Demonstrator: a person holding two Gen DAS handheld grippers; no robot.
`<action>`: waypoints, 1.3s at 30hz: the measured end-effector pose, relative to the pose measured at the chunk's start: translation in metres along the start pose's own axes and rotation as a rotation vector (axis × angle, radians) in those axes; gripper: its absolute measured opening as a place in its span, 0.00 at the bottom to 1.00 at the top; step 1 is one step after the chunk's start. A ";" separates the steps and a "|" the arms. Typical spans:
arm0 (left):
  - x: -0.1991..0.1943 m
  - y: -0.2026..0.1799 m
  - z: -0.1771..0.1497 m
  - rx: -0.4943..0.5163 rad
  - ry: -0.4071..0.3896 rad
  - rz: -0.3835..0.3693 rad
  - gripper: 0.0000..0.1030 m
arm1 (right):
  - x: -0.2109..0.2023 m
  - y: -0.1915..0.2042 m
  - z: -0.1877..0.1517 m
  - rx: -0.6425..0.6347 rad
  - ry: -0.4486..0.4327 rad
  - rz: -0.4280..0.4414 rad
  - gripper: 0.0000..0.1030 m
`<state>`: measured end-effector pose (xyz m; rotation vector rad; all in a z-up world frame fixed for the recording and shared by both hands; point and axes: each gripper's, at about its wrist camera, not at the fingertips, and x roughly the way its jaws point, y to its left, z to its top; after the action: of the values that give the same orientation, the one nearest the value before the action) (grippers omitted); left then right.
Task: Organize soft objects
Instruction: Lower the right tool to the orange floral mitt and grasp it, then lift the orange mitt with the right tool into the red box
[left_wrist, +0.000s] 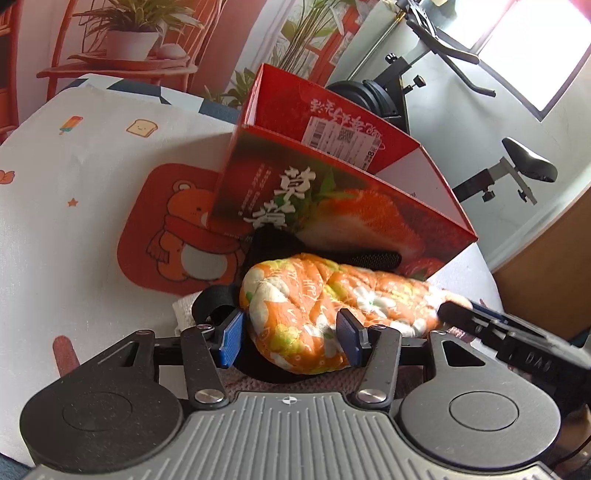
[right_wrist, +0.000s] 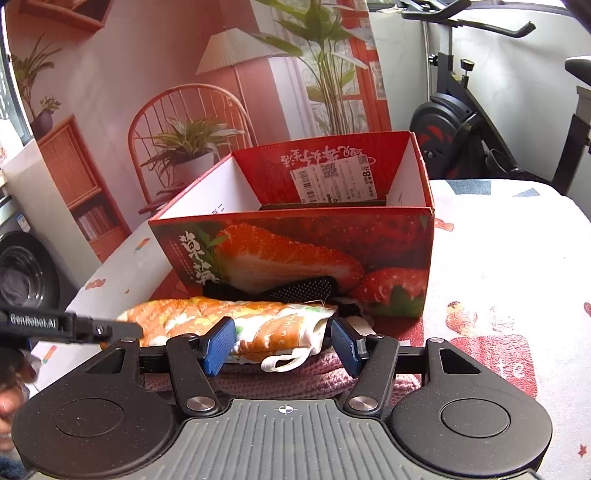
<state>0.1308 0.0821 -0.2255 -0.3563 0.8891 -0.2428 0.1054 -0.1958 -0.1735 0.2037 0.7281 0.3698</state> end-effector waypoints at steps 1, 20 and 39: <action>0.001 0.001 -0.001 -0.002 0.001 0.000 0.55 | 0.000 0.000 0.000 0.002 -0.003 0.000 0.54; -0.009 -0.001 -0.011 0.008 -0.053 -0.019 0.29 | -0.011 0.006 -0.009 -0.033 0.041 0.071 0.27; 0.005 0.008 -0.027 0.016 -0.003 0.008 0.23 | -0.003 -0.004 -0.019 0.071 0.039 0.096 0.27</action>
<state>0.1129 0.0825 -0.2484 -0.3382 0.8851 -0.2421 0.0916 -0.1997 -0.1869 0.2999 0.7719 0.4404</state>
